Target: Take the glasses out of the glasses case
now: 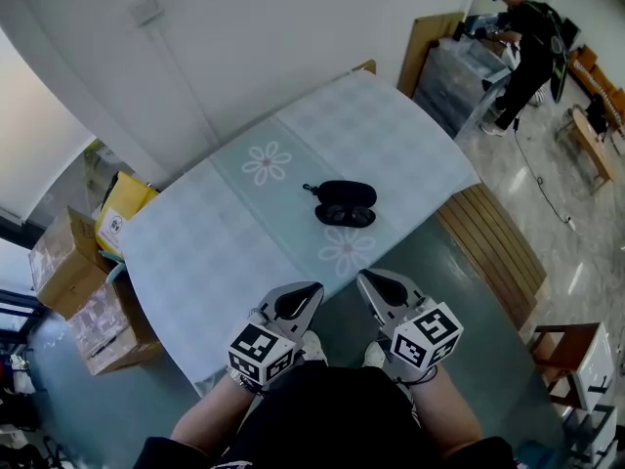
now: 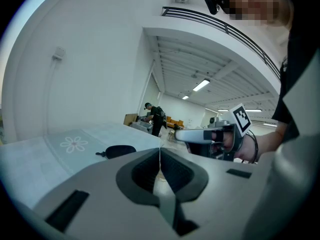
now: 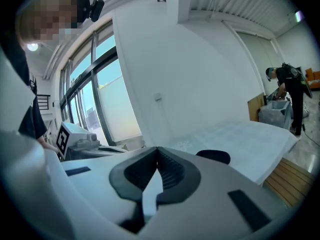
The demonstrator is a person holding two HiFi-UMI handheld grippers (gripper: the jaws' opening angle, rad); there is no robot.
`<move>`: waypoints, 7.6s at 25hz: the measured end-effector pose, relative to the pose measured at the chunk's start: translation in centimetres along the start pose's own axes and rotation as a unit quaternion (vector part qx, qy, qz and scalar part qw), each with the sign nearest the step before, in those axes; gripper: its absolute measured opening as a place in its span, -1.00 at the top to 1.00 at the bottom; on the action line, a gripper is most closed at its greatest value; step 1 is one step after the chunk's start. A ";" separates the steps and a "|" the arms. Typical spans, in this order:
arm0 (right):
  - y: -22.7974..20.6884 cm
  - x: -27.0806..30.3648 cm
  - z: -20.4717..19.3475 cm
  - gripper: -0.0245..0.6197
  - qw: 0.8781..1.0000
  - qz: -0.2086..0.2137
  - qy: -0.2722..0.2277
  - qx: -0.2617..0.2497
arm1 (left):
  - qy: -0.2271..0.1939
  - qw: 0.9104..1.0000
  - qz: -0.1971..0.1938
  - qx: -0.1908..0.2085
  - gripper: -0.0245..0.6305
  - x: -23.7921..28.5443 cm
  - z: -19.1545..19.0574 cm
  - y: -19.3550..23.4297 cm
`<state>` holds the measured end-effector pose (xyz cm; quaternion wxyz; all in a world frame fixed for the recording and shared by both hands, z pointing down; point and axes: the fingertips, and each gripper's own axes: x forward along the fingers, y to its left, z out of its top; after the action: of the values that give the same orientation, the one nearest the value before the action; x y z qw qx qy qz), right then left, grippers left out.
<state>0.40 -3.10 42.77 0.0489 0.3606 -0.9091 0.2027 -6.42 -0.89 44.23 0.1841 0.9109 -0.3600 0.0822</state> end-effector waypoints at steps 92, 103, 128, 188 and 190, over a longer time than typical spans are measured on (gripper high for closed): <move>-18.0 16.0 -7.9 0.83 0.879 0.195 0.341 -0.269 | 0.003 0.986 0.155 -0.054 0.83 13.1 -1.1 5.4; -18.6 17.2 -11.1 0.68 0.818 0.214 0.414 -0.337 | -0.008 0.979 0.189 -0.079 0.83 11.7 -2.2 5.8; -19.9 18.9 -14.4 0.73 0.802 0.205 0.481 -0.289 | -0.007 0.969 0.226 -0.102 0.83 10.5 -3.5 5.6; -8.2 8.2 -0.6 0.84 0.980 0.012 0.165 -0.107 | -0.015 0.996 0.085 -0.014 0.83 -0.7 -1.4 1.7; -7.0 7.3 -0.6 0.84 0.984 0.015 0.150 -0.099 | -0.015 0.997 0.078 -0.012 0.83 -1.0 -1.7 1.4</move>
<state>-0.26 -12.11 47.36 0.2177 0.3061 -0.9121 0.1641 -8.18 -0.54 45.85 0.1826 0.8791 -0.4333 0.0780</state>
